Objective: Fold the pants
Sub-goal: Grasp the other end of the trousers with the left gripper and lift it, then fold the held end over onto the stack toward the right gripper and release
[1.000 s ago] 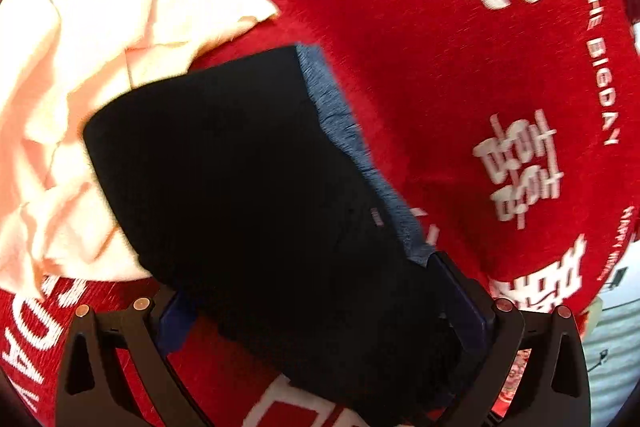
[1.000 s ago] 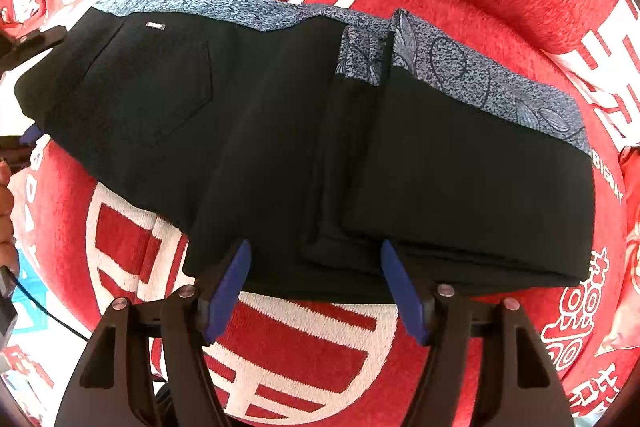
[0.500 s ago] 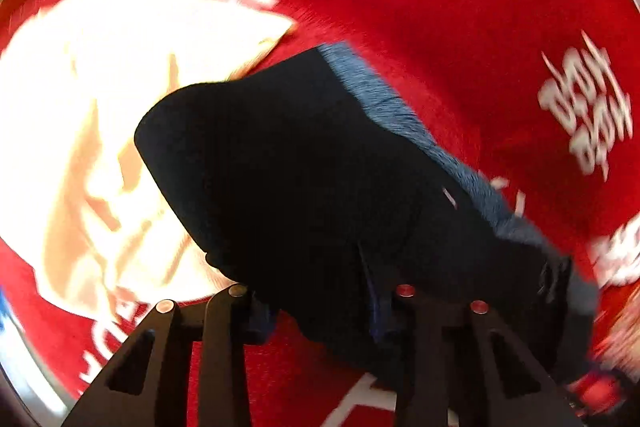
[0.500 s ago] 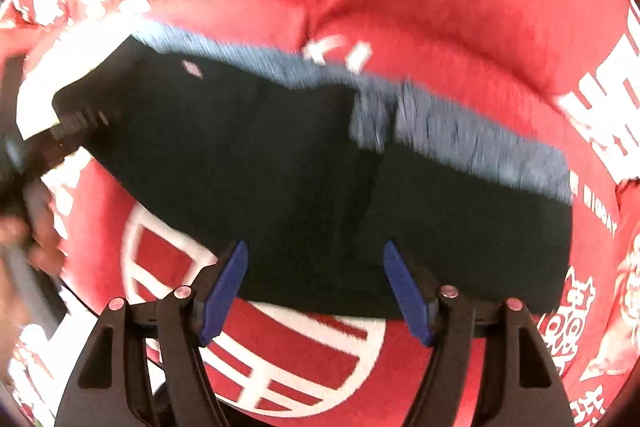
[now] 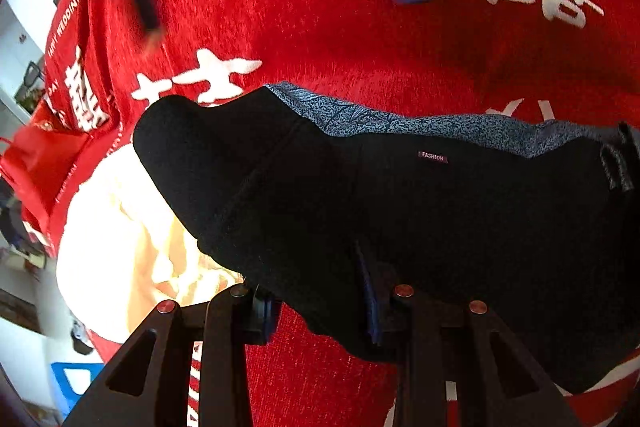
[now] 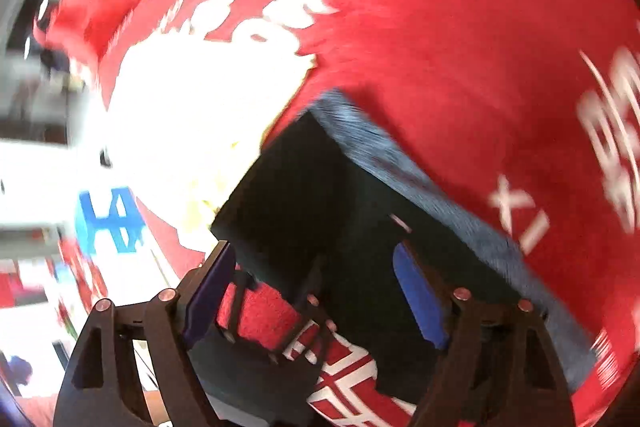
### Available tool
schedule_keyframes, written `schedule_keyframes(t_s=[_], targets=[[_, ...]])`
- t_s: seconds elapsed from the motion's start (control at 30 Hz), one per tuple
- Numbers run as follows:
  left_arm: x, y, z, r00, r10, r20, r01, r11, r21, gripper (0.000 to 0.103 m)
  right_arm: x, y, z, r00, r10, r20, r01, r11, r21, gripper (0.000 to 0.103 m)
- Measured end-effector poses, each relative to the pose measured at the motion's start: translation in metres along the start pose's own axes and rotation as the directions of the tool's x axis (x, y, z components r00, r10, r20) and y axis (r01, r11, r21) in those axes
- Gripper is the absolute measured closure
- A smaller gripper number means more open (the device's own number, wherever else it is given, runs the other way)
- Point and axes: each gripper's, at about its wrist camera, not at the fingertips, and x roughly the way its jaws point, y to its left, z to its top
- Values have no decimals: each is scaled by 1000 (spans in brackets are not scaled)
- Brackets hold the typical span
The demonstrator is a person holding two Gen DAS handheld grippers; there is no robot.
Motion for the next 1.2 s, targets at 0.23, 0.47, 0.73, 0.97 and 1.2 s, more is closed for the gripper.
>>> schedule_keyframes(t_s=[0.23, 0.47, 0.73, 0.97, 1.2], targets=[[-6, 2, -5, 1000, 29, 6, -29, 1000, 6, 69, 60, 49, 41, 977, -37, -208, 15, 994, -107, 18], [-6, 1, 0, 1000, -1, -9, 1, 1000, -1, 69, 107, 34, 42, 939, -68, -337, 57, 998, -41, 72], [-40, 1, 13, 995, -39, 86, 33, 997, 73, 69, 49, 13, 9, 987, 56, -153, -50, 998, 44, 84], [-88, -22, 26, 982, -82, 171, 57, 988, 146, 69, -7, -37, -33, 978, 207, 25, -208, 968, 143, 84], [-149, -73, 29, 958, -161, 239, 100, 963, 249, 68, -72, -102, -105, 926, 316, 208, -352, 921, 169, 84]])
